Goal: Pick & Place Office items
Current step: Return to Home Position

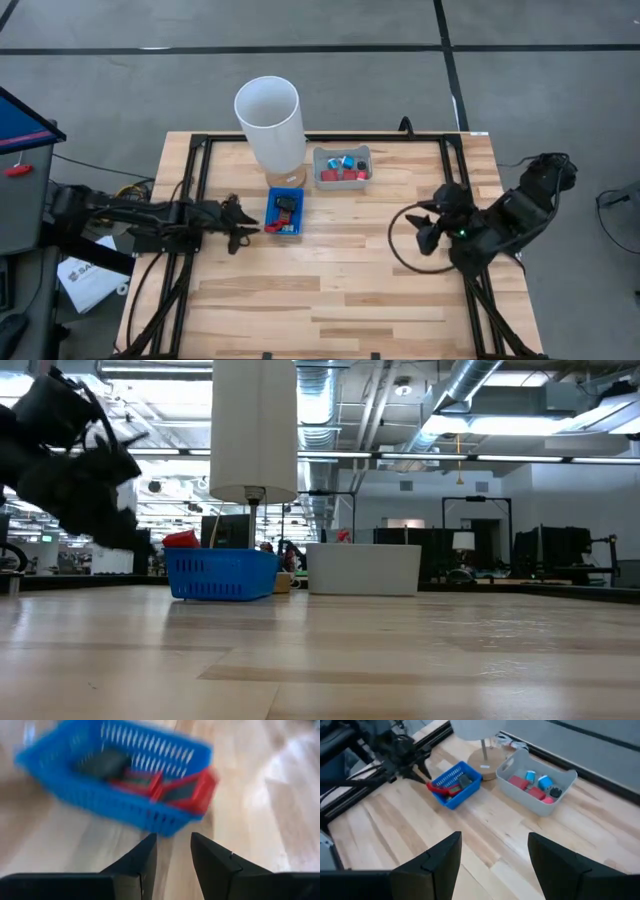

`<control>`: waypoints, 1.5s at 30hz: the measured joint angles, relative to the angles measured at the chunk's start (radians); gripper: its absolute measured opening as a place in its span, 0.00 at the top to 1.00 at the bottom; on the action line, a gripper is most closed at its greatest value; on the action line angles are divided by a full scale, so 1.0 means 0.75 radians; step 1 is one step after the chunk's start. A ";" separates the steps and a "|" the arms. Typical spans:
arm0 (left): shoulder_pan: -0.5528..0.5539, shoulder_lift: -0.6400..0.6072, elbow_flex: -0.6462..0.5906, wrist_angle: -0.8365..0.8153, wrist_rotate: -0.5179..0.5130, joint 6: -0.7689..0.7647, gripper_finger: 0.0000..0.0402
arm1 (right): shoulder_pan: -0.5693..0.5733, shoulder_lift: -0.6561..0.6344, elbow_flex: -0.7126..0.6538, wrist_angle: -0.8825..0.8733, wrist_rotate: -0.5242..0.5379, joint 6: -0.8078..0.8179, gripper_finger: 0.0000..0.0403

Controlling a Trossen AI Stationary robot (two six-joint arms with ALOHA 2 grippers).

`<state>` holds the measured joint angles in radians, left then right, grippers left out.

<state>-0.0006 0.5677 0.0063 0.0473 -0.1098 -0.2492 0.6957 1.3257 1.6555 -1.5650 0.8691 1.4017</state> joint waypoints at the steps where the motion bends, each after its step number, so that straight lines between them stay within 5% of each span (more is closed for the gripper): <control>1: 0.000 0.039 0.000 0.002 0.001 -0.080 0.71 | 0.009 -0.015 -0.004 0.002 0.004 -0.029 0.45; 6: 0.000 0.190 0.000 0.018 0.023 -0.680 0.70 | 0.071 -0.107 -0.075 0.056 0.115 -0.120 0.45; 13: 0.000 0.269 0.000 0.025 0.024 -0.759 0.71 | 0.155 -0.249 -0.219 0.309 0.170 -0.382 0.45; 20: 0.000 0.266 0.000 0.120 -0.325 -0.265 0.70 | 0.166 -0.358 -0.329 0.496 0.169 -0.547 0.45; 25: 0.000 0.266 0.000 0.446 -0.535 0.126 0.70 | 0.170 -0.396 -0.360 0.639 0.170 -0.644 0.45; 30: 0.000 0.262 0.000 0.856 -0.254 0.307 0.70 | 0.169 -0.398 -0.360 0.667 0.192 -0.635 0.45; 35: -0.005 0.211 0.000 0.857 0.228 0.462 0.69 | 0.169 -0.382 -0.360 0.666 0.249 -0.550 0.47; 45: -0.005 -0.054 0.000 0.475 0.262 0.427 0.69 | 0.169 -0.344 -0.360 0.675 0.309 -0.455 0.52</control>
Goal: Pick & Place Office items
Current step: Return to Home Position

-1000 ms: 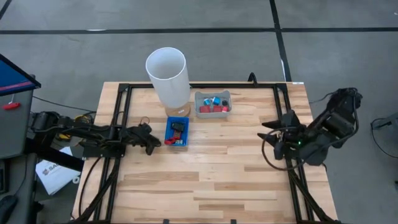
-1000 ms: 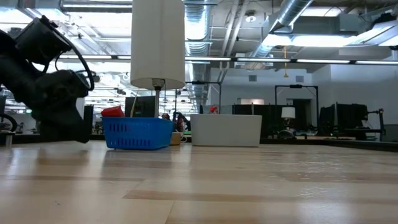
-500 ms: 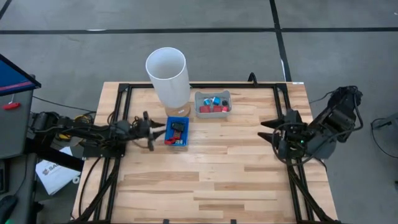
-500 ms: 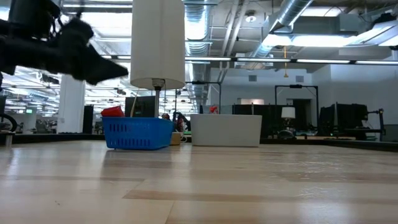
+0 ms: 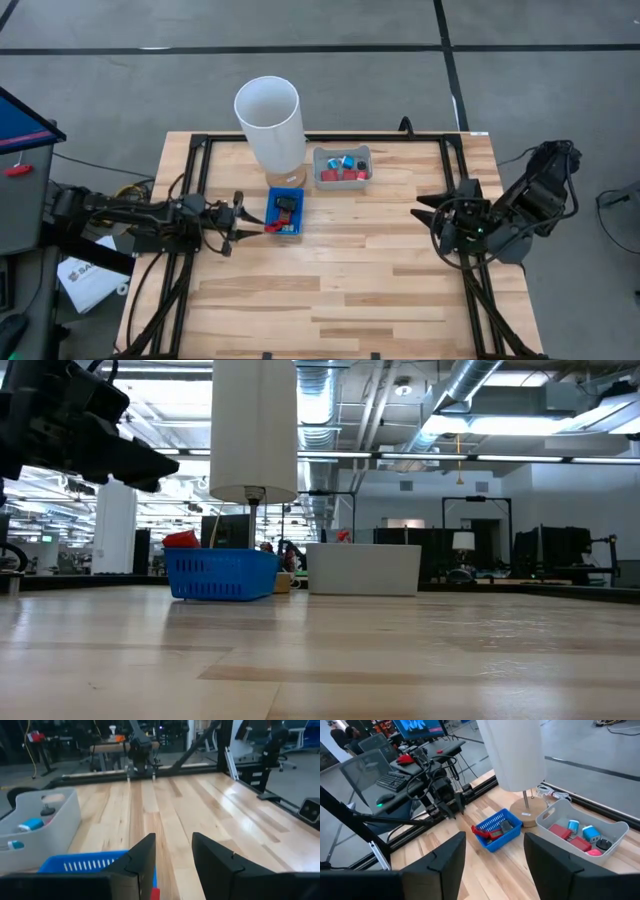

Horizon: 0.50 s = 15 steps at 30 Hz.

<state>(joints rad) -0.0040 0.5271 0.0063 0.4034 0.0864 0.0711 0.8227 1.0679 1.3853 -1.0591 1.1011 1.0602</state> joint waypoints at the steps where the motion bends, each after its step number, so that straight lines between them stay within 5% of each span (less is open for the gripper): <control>1: 0.000 -0.036 0.000 -0.045 0.000 0.000 0.70 | 0.000 0.001 0.000 -0.005 0.000 0.011 0.52; 6: 0.000 -0.226 0.000 -0.329 -0.013 0.000 0.70 | 0.000 0.000 0.000 -0.004 0.000 0.029 0.52; 15: 0.003 -0.431 0.007 -0.520 -0.165 0.011 0.70 | 0.000 -0.002 0.000 -0.060 0.000 0.008 0.52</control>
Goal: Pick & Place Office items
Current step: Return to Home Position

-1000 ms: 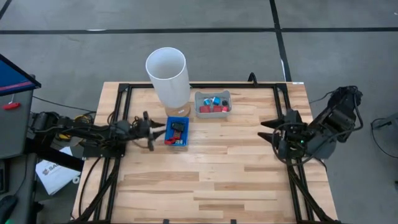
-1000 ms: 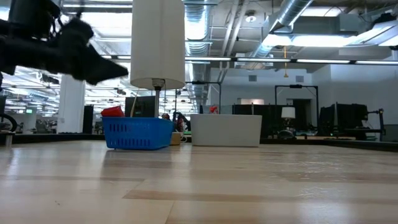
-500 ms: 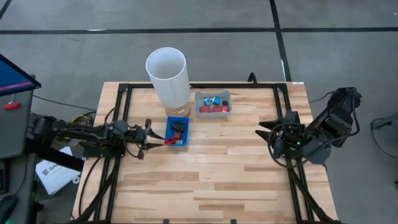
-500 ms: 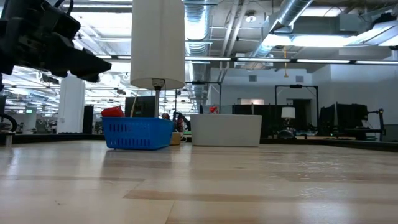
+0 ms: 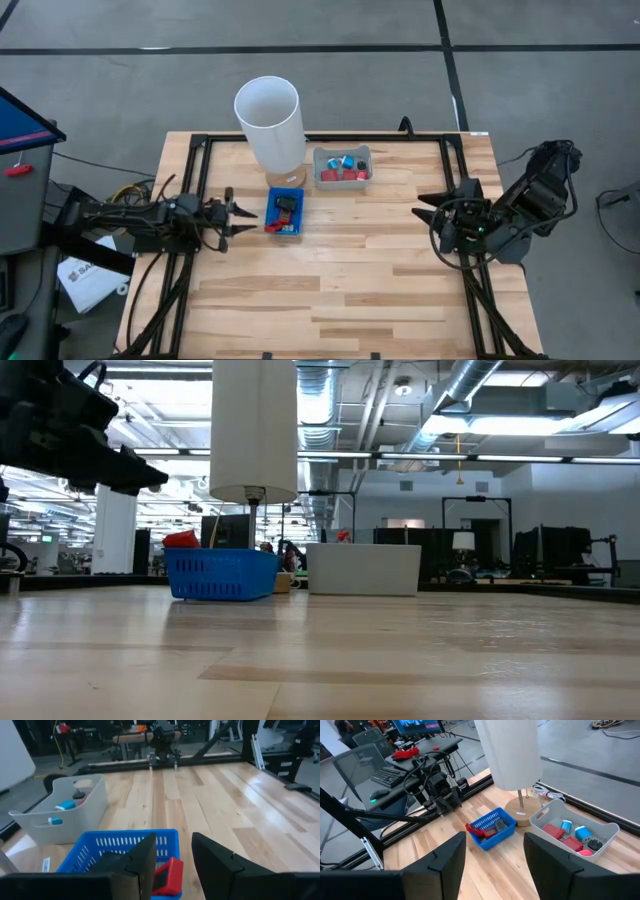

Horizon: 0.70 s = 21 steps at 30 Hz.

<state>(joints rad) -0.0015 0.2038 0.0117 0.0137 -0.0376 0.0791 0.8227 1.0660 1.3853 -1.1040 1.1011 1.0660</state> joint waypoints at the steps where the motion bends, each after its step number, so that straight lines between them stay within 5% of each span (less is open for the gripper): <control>1: 0.003 0.007 0.000 -0.002 -0.001 0.004 0.70 | 0.001 -0.001 0.000 -0.005 0.000 0.000 0.52; 15: 0.018 0.267 -0.002 0.072 -0.031 0.019 0.70 | 0.012 -0.028 0.001 0.036 -0.138 -0.386 0.51; 21: 0.018 0.291 -0.002 0.074 -0.028 0.018 0.70 | -0.145 -0.019 -0.012 0.349 -0.472 -0.846 0.52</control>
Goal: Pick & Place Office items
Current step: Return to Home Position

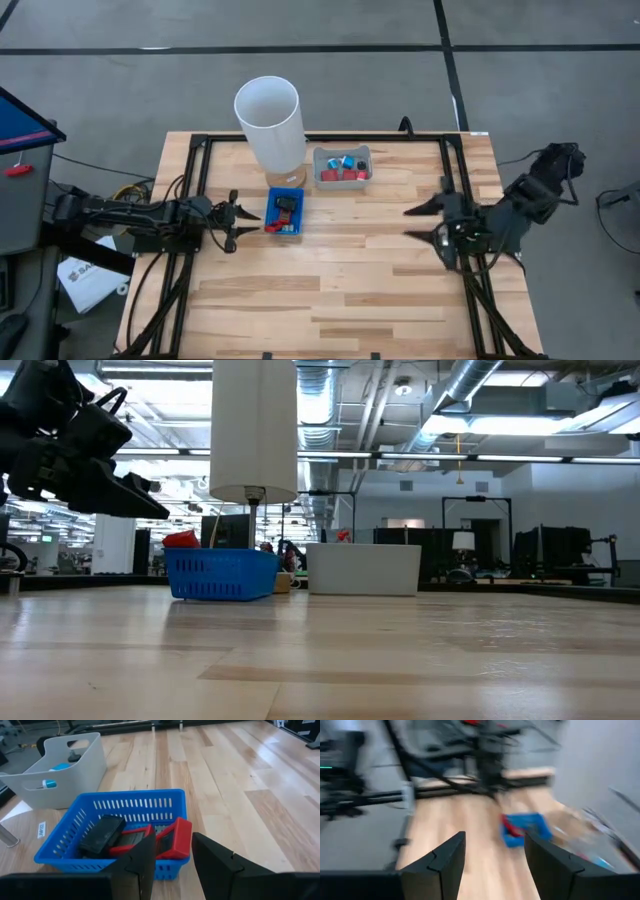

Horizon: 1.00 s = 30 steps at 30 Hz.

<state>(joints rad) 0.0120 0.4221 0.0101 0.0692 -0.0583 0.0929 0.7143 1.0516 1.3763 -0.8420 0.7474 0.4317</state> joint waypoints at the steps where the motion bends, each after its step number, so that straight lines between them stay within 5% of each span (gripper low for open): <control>1: 0.000 0.000 0.000 0.001 0.002 0.000 0.70 | -0.039 0.001 -0.023 0.099 -0.092 -0.078 0.52; 7: 0.000 0.000 0.000 0.002 0.003 0.000 0.70 | -0.271 0.002 -0.305 0.762 -0.638 -0.373 0.52; 12: 0.000 -0.001 0.000 0.002 0.003 0.000 0.70 | -0.459 -0.024 -0.669 1.114 -0.924 -0.404 0.52; 22: -0.001 -0.001 0.001 0.011 0.003 -0.001 0.70 | -0.740 -0.557 -1.503 1.358 -1.153 -0.183 0.52; 30: -0.001 0.000 0.001 0.013 0.003 -0.001 0.70 | -0.754 -1.005 -1.721 1.333 -1.067 -0.121 0.52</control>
<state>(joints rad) 0.0116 0.4220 0.0109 0.0792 -0.0563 0.0921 0.1490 0.2979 0.0852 0.1580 -0.0529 0.3408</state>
